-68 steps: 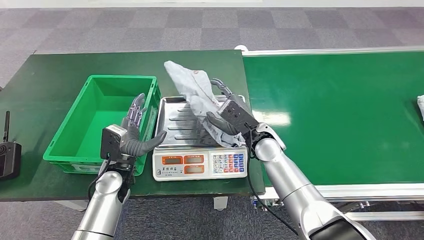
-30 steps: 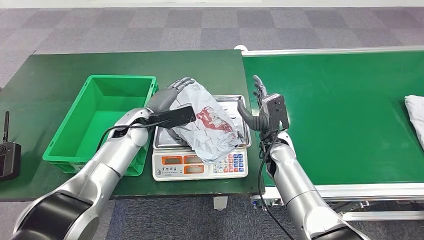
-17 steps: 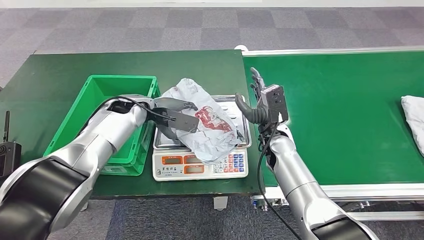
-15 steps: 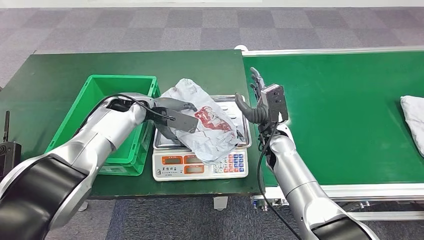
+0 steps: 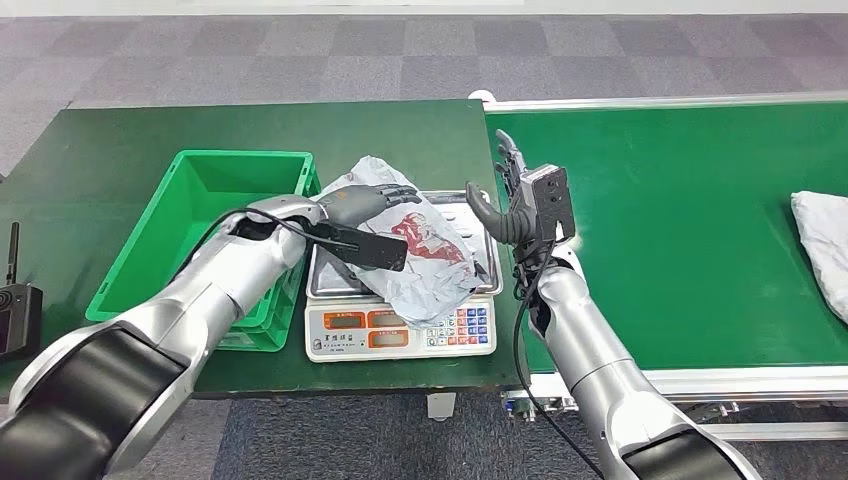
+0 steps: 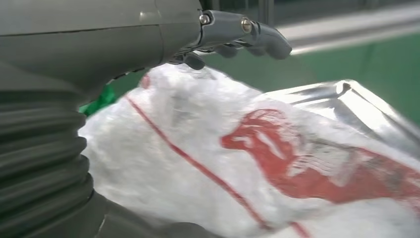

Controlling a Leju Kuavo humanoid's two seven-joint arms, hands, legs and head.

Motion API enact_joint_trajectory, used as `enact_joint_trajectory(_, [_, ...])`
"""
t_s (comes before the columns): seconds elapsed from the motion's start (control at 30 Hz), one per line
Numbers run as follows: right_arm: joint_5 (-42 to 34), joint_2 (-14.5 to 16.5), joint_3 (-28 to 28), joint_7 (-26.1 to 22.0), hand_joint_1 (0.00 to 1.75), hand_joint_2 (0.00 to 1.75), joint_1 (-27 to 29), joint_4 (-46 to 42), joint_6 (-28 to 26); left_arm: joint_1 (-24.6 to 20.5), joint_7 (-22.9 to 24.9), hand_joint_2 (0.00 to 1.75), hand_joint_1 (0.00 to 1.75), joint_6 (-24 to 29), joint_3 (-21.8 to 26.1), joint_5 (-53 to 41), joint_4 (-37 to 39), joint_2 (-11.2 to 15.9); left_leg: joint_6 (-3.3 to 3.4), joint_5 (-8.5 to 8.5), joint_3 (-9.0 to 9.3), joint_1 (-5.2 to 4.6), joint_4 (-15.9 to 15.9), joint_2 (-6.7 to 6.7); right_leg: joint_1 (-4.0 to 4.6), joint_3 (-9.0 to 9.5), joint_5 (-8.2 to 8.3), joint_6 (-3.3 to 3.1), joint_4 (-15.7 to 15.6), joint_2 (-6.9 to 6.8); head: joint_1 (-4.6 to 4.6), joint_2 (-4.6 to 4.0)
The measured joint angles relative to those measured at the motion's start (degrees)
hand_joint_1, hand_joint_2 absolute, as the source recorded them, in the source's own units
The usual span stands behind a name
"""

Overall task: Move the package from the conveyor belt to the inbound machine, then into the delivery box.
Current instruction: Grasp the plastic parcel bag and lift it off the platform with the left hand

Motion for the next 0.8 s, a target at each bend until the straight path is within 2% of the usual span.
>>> enact_joint_trajectory(0.13, [-0.45,0.00,0.19,-0.41,0.00,1.75,0.02,-0.41,-0.20,3.81,0.01,1.75,0.00,8.58,0.02,1.27,-0.15,-0.38,0.00,0.00,0.00,0.00,0.00,0.01,0.00,-0.01,0.00,0.00,0.00,0.02,-0.01,0.00])
enact_joint_trajectory(0.2, [-0.60,0.00,0.22,-0.34,0.00,1.75,0.03,-0.83,-0.41,5.53,0.23,1.75,0.00,10.79,0.02,1.14,-0.03,-0.48,0.00,0.00,0.00,0.01,0.00,0.01,0.01,-0.02,-0.01,0.00,0.00,0.02,-0.01,0.00])
enact_joint_trajectory(0.33, [-0.69,0.00,0.23,0.09,0.00,1.75,-0.13,-1.36,-0.61,7.20,1.95,1.75,0.00,10.01,-0.15,-1.17,0.65,-1.15,0.00,0.00,0.00,0.01,0.00,-0.01,0.01,0.01,-0.02,0.00,0.00,-0.02,-0.01,0.00])
enact_joint_trajectory(0.53, [-1.26,-0.01,0.23,0.47,0.00,1.75,-1.06,-1.42,-0.52,6.55,3.52,1.75,0.00,7.37,-2.31,-4.43,1.56,-2.56,0.03,-0.02,0.15,0.00,0.00,-0.07,-0.08,0.21,-0.03,0.02,-0.01,-0.10,-0.01,0.00])
enact_joint_trajectory(0.57, [-1.38,-0.02,0.23,0.42,0.00,1.75,-1.07,-1.42,-0.48,6.51,3.57,1.75,0.04,7.23,-2.57,-4.49,1.66,-2.68,0.04,-0.03,0.17,0.00,0.00,-0.08,-0.09,0.24,-0.04,0.04,-0.01,-0.11,-0.01,0.00])
enact_joint_trajectory(0.7, [-1.67,-0.02,0.23,0.21,0.00,1.75,-1.01,-1.42,-0.18,6.65,2.94,1.75,1.75,6.74,-3.21,-4.49,2.10,-2.81,0.05,-0.03,0.24,0.00,0.00,-0.16,-0.14,0.33,-0.07,0.08,-0.01,-0.18,0.00,0.00])
enact_joint_trajectory(0.8, [-1.69,-0.01,0.27,0.25,0.00,1.75,-1.04,-1.42,-0.09,7.17,2.56,1.75,1.75,6.59,-3.37,-4.34,2.34,-2.98,0.06,-0.02,0.27,0.00,0.00,-0.26,-0.15,0.40,-0.08,0.09,-0.02,-0.28,-0.01,0.00])
